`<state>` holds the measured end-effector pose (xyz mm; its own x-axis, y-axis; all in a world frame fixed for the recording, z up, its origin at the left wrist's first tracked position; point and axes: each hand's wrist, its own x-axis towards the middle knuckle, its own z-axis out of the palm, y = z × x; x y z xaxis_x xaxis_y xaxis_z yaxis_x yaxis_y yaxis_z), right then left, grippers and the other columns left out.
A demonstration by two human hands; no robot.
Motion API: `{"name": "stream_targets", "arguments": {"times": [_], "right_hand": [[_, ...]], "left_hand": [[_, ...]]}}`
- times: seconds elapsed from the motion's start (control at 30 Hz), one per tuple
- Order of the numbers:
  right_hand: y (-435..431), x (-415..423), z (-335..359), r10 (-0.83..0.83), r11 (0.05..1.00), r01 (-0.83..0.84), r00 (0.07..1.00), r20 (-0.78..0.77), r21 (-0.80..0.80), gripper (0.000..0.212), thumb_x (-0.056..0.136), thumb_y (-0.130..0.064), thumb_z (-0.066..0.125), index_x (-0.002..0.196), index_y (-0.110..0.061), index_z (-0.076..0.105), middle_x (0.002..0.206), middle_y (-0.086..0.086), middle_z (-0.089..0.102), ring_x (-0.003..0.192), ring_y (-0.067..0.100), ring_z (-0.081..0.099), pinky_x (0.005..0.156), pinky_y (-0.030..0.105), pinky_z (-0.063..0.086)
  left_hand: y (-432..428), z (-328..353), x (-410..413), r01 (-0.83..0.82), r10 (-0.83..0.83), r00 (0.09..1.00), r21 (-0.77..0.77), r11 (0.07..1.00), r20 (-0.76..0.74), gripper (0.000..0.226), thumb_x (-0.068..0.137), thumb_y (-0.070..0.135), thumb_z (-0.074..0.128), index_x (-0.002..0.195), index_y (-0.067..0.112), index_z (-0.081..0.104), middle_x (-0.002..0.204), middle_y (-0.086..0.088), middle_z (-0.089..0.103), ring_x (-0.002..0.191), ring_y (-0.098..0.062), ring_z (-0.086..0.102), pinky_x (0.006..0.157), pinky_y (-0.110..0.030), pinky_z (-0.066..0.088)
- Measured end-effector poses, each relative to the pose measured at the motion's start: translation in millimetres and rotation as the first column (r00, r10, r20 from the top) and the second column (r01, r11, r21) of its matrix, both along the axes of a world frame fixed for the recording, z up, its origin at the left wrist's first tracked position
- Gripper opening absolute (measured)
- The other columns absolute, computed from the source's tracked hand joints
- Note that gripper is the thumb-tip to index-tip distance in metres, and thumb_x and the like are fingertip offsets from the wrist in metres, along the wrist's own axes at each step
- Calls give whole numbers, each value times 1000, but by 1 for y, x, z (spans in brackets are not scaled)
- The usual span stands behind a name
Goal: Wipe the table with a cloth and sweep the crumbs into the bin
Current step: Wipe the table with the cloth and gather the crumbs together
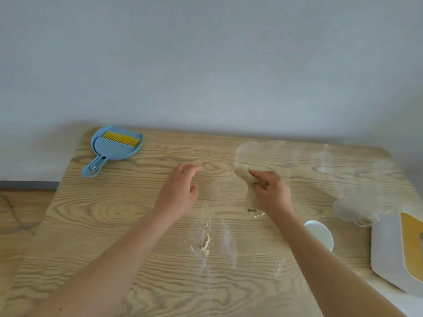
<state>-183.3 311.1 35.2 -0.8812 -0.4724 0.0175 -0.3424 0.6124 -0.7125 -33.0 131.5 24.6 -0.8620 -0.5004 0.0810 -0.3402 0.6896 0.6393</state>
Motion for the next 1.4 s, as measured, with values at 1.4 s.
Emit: {"name": "stream_targets", "arguments": {"times": [1.4], "right_hand": [[-87,-198,-107,289,927,-216,933,-216,306,43,90,-7,47,132,-13,51,125,13,45,112,32,41,91,38,41]], "left_hand": [[-1,-48,-131,-349,347,935,22,937,68,43,88,7,53,127,26,52,126,12,44,119,-3,41,97,-16,28]]}}
